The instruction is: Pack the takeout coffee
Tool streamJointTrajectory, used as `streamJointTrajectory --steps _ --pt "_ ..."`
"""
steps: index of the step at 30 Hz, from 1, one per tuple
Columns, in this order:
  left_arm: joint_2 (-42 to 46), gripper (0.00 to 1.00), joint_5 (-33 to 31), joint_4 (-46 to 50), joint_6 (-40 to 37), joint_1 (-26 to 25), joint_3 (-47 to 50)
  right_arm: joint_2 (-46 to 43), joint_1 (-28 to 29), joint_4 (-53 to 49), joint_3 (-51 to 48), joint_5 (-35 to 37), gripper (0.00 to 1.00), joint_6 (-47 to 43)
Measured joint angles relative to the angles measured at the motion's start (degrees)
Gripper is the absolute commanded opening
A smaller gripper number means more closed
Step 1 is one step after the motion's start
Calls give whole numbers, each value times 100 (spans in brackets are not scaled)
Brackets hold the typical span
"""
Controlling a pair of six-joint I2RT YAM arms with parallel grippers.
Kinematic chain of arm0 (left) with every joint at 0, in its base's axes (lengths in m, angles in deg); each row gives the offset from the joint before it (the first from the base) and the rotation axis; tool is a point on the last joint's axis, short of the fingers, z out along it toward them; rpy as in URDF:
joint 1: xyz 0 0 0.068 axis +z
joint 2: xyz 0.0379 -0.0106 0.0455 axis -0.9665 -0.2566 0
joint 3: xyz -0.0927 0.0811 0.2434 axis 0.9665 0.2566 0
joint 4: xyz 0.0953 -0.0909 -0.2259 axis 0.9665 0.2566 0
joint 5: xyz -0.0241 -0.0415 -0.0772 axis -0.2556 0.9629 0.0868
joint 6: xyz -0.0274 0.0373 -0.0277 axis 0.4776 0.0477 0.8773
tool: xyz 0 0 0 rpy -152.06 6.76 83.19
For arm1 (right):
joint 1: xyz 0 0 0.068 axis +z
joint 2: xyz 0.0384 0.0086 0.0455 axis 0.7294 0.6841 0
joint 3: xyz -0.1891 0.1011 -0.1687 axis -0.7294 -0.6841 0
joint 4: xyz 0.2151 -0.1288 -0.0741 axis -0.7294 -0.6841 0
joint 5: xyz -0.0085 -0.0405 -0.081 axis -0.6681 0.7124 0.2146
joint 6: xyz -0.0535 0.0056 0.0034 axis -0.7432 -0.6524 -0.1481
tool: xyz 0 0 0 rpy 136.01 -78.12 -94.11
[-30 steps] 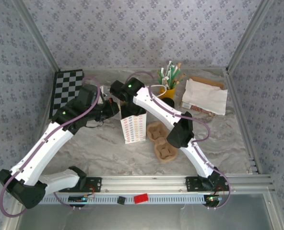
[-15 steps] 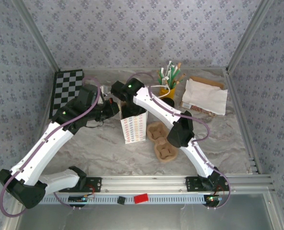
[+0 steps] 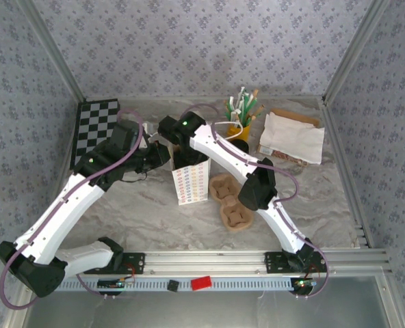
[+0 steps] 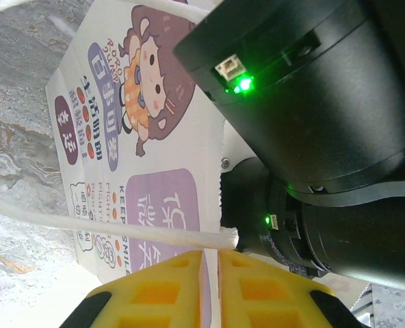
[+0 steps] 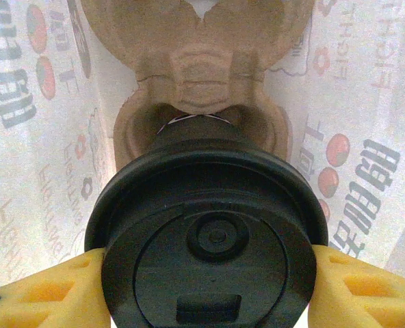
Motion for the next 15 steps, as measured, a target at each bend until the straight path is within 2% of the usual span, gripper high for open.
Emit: streamJointTrajectory --steps 15 --pt "-4 18 -74 142 -107 17 -22 -68 15 177 -212 -39 52 2"
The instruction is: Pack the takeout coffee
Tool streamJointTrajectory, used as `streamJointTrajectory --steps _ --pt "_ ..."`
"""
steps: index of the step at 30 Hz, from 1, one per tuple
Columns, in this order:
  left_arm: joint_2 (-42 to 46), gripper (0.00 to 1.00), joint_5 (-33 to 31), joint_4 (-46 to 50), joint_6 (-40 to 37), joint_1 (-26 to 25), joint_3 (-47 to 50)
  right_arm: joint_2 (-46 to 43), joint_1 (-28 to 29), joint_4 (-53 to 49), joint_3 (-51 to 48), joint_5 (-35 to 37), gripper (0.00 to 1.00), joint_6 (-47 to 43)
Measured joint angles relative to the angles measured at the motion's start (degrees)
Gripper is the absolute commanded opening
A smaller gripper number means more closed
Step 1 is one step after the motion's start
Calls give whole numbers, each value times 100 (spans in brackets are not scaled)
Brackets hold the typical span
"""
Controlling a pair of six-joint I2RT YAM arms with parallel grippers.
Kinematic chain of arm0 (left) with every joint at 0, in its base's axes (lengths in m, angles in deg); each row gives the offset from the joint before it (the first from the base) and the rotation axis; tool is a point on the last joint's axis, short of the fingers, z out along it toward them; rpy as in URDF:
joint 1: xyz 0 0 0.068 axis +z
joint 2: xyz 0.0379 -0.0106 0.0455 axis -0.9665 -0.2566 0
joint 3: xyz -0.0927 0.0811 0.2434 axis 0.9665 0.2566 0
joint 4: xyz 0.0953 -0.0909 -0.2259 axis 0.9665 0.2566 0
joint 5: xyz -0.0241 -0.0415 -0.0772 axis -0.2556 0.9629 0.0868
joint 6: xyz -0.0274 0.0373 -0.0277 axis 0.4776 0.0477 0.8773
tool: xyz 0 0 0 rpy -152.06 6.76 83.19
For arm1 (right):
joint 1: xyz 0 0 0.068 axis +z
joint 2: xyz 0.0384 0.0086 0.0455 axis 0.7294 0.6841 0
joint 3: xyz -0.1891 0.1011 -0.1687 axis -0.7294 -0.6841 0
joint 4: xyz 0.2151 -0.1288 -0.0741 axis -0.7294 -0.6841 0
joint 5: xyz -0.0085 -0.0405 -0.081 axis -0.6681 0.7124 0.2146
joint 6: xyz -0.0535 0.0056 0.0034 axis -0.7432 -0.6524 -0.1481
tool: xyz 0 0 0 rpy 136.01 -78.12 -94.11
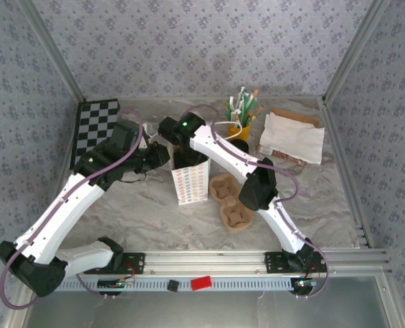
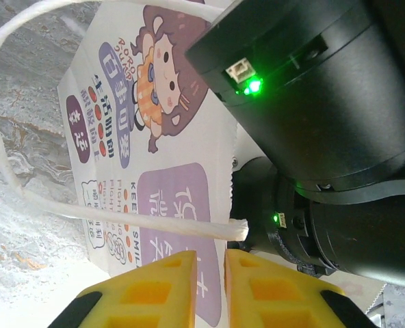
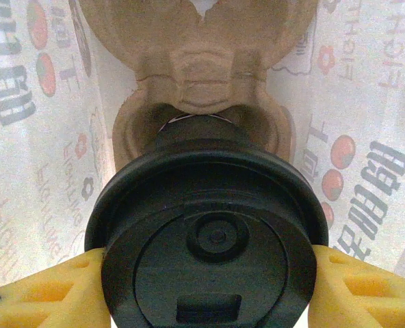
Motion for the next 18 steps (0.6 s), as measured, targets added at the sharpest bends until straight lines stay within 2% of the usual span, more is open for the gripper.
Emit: streamJointTrajectory --steps 15,18 --pt "-4 19 7 50 -131 33 -11 -127 0 245 -334 52 52 2" --pt "-7 23 9 79 -131 33 -17 -166 2 299 -387 55 52 20"
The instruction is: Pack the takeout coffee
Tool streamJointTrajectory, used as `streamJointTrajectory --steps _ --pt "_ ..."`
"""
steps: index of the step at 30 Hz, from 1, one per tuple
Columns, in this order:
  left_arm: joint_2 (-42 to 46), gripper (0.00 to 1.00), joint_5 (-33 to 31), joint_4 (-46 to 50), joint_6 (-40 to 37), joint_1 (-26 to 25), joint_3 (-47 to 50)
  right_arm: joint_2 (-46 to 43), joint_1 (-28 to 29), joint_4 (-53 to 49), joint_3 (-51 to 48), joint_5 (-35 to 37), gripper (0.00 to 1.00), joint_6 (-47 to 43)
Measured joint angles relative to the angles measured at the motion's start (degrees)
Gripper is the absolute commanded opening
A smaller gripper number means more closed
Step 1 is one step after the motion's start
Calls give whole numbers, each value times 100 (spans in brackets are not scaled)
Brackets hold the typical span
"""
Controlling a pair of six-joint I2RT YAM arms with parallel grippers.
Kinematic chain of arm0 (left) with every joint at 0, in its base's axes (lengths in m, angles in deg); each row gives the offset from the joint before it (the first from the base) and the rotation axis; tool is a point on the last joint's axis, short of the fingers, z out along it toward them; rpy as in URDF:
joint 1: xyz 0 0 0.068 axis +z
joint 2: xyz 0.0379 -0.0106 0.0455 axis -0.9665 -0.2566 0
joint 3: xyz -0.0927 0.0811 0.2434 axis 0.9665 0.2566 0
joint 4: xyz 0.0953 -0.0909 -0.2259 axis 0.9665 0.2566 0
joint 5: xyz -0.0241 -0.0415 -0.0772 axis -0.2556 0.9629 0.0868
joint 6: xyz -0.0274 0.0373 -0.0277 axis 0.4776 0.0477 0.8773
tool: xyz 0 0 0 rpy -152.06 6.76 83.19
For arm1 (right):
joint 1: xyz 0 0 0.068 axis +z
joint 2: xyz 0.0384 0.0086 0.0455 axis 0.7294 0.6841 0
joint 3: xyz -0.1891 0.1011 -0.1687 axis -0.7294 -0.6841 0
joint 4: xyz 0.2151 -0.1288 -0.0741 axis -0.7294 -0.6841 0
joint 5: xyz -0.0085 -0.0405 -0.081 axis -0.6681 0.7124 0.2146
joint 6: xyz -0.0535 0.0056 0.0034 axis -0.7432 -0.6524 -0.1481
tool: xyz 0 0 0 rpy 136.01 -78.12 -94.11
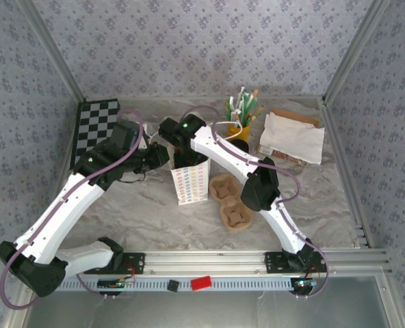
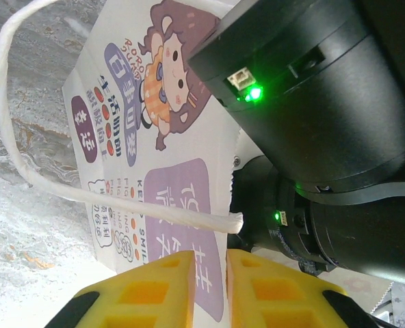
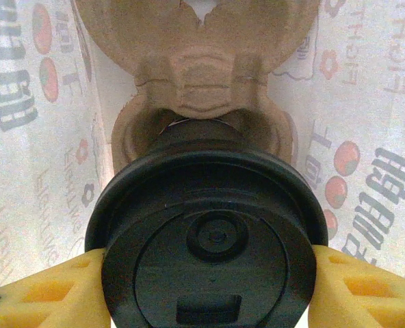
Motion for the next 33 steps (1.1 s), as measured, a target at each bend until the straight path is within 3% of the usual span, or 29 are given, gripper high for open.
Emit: streamJointTrajectory --steps 33 --pt "-9 28 -17 79 -17 0 -24 -142 9 216 -289 9 57 24"
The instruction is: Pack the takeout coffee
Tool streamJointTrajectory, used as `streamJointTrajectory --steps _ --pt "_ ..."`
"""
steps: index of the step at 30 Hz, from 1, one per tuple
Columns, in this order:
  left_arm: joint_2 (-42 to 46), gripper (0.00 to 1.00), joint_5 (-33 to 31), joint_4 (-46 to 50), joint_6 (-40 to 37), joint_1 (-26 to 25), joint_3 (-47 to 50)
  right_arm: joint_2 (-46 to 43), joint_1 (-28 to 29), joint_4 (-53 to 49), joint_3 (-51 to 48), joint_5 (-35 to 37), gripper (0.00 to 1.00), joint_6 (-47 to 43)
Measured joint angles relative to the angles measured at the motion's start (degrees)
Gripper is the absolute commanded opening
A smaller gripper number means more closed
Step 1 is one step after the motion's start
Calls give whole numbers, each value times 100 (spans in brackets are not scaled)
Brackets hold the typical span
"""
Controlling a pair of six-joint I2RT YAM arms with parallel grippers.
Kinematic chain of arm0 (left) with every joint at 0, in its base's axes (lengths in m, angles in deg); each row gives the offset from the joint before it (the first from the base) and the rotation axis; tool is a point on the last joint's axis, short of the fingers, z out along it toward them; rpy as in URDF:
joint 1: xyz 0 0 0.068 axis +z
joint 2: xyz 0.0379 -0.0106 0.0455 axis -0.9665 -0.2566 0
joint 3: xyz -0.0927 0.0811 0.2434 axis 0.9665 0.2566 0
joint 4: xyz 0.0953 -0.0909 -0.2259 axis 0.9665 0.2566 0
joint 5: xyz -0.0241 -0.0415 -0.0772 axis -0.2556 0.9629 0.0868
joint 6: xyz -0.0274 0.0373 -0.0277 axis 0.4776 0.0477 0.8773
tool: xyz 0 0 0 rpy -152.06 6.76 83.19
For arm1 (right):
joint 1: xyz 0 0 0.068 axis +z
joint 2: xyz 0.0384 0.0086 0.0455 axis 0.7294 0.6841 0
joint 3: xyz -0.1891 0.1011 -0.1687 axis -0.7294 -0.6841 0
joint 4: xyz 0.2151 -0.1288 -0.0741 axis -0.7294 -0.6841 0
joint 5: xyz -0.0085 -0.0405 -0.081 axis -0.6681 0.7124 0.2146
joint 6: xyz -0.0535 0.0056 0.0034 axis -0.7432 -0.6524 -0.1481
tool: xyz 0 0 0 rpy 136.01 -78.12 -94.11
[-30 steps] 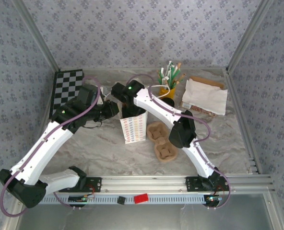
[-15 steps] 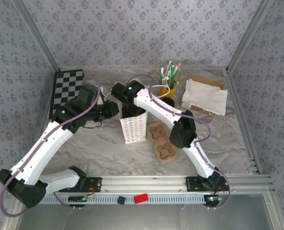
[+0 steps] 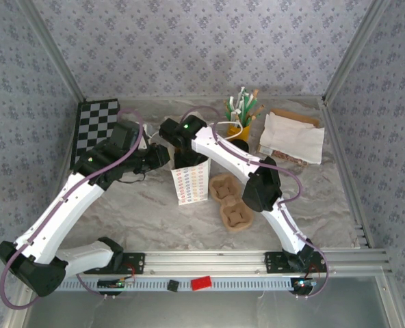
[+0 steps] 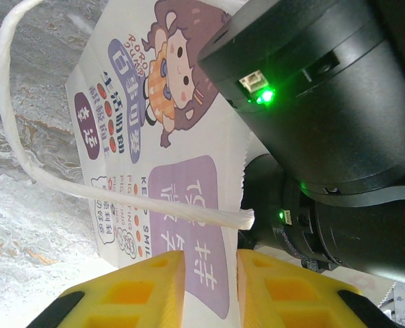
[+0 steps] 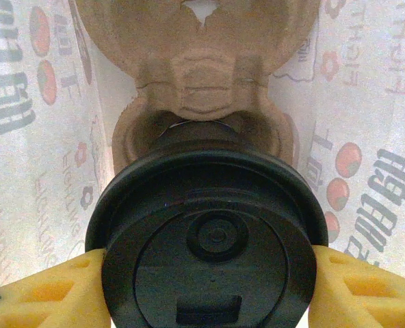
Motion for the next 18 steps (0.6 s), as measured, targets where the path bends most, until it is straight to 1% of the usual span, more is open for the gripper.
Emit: streamJointTrajectory --steps 4,13,18 --pt "2 28 -72 81 -44 0 -22 0 0 -4 11 9 58 2" --pt "9 29 -118 168 -85 0 -76 22 2 -79 114 22 67 4" --pt "11 29 -138 181 -85 0 -81 72 13 -151 216 20 70 20"
